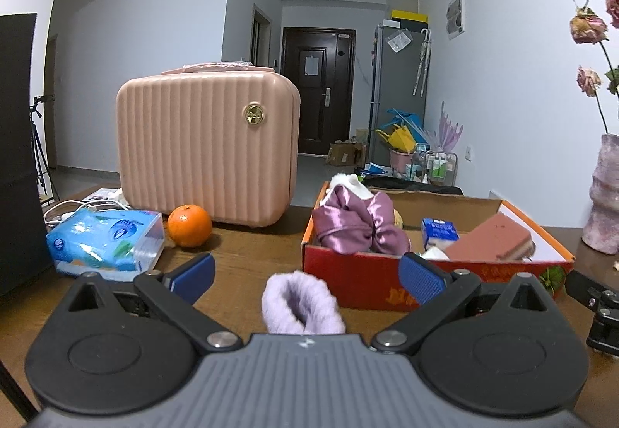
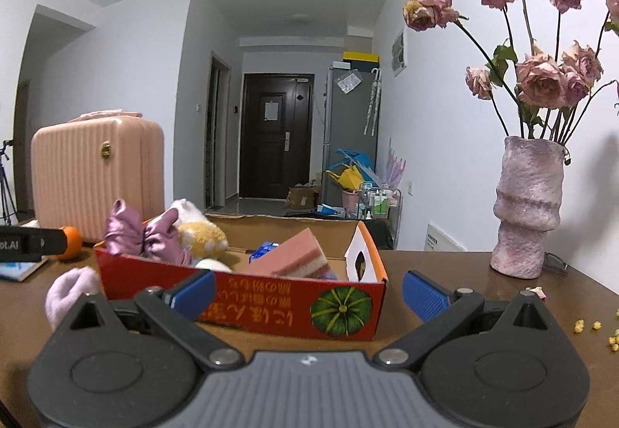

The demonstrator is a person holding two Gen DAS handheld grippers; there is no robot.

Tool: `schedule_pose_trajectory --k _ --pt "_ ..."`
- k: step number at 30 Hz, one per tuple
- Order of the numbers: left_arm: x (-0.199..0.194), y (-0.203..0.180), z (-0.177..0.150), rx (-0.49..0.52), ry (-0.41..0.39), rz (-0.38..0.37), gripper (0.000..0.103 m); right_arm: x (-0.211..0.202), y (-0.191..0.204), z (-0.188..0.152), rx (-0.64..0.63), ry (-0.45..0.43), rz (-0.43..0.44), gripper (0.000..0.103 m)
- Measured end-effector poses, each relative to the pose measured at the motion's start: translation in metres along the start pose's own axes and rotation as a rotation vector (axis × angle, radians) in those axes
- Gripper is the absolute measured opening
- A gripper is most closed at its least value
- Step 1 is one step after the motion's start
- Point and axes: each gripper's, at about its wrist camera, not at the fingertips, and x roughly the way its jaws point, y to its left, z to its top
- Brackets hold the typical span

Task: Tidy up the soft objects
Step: 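Move both tools back toward the remaining items on the table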

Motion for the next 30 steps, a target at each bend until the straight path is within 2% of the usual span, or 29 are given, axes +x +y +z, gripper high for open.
schedule_pose_trajectory --k 15,30 --pt "-0.048 0.002 -0.019 0.07 -0.004 -0.051 0.103 -0.065 -0.004 -0.018 -0.067 0.0 0.036 0.103" --pt "-0.072 0.006 -0.033 0.111 0.023 -0.084 0.103 -0.089 -0.015 -0.024 -0.061 0.018 0.044 0.103"
